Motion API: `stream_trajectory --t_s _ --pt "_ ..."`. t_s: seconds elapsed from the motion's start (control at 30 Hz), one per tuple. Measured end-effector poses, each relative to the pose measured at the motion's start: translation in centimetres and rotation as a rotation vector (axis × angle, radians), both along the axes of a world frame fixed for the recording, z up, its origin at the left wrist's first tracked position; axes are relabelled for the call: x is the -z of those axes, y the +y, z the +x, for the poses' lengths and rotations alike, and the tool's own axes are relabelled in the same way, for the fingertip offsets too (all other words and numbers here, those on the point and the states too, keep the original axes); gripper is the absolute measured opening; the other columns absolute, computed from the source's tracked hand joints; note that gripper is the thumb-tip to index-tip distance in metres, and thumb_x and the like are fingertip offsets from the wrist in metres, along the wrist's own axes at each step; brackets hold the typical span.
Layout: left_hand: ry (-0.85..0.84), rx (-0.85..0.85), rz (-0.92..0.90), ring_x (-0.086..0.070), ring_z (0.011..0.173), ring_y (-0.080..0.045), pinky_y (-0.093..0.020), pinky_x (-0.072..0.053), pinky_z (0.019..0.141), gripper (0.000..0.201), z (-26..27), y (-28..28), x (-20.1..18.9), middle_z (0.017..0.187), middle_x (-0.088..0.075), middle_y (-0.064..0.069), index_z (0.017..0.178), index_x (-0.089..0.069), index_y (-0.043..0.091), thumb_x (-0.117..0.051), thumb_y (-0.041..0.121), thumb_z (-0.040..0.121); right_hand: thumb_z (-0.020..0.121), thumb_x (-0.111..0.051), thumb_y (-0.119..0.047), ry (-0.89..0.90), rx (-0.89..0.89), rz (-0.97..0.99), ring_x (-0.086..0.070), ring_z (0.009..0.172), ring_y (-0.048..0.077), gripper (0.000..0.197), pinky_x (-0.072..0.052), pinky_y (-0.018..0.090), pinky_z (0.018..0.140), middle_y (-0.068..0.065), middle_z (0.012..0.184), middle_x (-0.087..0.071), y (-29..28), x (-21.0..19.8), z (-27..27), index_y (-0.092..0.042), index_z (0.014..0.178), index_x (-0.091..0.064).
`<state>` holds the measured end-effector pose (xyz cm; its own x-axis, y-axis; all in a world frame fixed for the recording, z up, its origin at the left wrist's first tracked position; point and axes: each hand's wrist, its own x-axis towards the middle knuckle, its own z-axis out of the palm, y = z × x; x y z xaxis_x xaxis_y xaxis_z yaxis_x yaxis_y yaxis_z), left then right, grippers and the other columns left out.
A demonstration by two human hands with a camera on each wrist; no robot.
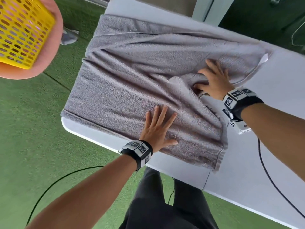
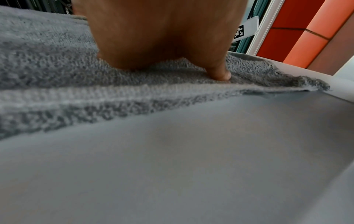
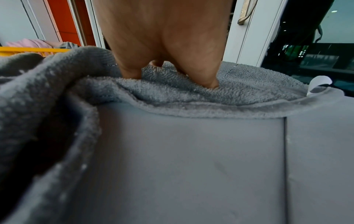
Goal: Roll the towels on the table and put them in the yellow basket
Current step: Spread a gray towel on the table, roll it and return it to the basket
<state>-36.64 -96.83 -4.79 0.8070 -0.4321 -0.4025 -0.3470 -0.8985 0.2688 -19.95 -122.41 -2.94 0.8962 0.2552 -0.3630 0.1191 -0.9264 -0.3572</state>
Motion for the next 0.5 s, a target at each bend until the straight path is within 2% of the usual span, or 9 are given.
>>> stream_trajectory --t_s 0.1,0.2,0.3,0.4,0.5 --pt "0.005 0.014 0.044 0.025 0.141 -0.040 -0.065 0.005 0.112 0.093 -0.4 -0.8 0.3 0.155 0.029 -0.012 0.150 0.016 0.032 -0.029 0.077 0.082 0.094 -0.060 -0.028 -0.013 -0.005 0.014 0.006 0.149 0.039 0.030 0.004 0.068 0.113 0.002 0.164 -0.004 -0.2 0.4 -0.1 -0.010 0.118 -0.058" --pt "-0.005 0.007 0.078 0.026 0.140 -0.043 -0.068 0.005 0.109 0.087 -0.7 -2.2 0.5 0.156 0.026 -0.014 0.151 0.015 0.032 -0.018 0.077 0.084 0.098 -0.054 -0.026 0.003 -0.024 0.051 0.007 0.150 0.034 0.025 0.007 0.064 0.114 -0.002 0.164 -0.002 -1.5 0.8 0.0 -0.008 0.115 -0.057" --pt "-0.007 -0.019 0.111 0.026 0.139 -0.045 -0.069 0.008 0.109 0.094 -1.0 -4.0 0.4 0.156 0.023 -0.017 0.152 0.012 0.030 -0.017 0.082 0.080 0.100 -0.051 -0.024 0.039 -0.044 0.087 0.008 0.150 0.029 0.026 0.008 0.062 0.114 -0.004 0.164 -0.003 -3.6 0.9 -0.3 -0.007 0.119 -0.055" --pt "-0.001 0.006 0.119 0.024 0.139 -0.047 -0.069 0.006 0.109 0.100 -2.1 -7.8 0.2 0.156 0.023 -0.019 0.152 0.012 0.027 -0.022 0.084 0.078 0.101 -0.050 -0.023 0.060 -0.031 0.099 0.006 0.151 0.027 0.029 0.008 0.059 0.115 -0.004 0.164 -0.004 -8.1 0.7 -1.8 -0.005 0.123 -0.053" --pt "0.002 0.042 0.121 0.020 0.140 -0.049 -0.071 0.002 0.108 0.102 -4.1 -13.4 0.3 0.156 0.020 -0.020 0.153 0.008 0.024 -0.022 0.086 0.078 0.101 -0.050 -0.022 0.064 -0.038 0.119 0.005 0.151 0.025 0.027 0.006 0.062 0.115 -0.005 0.164 -0.007 -13.5 0.6 -3.8 -0.005 0.120 -0.053"
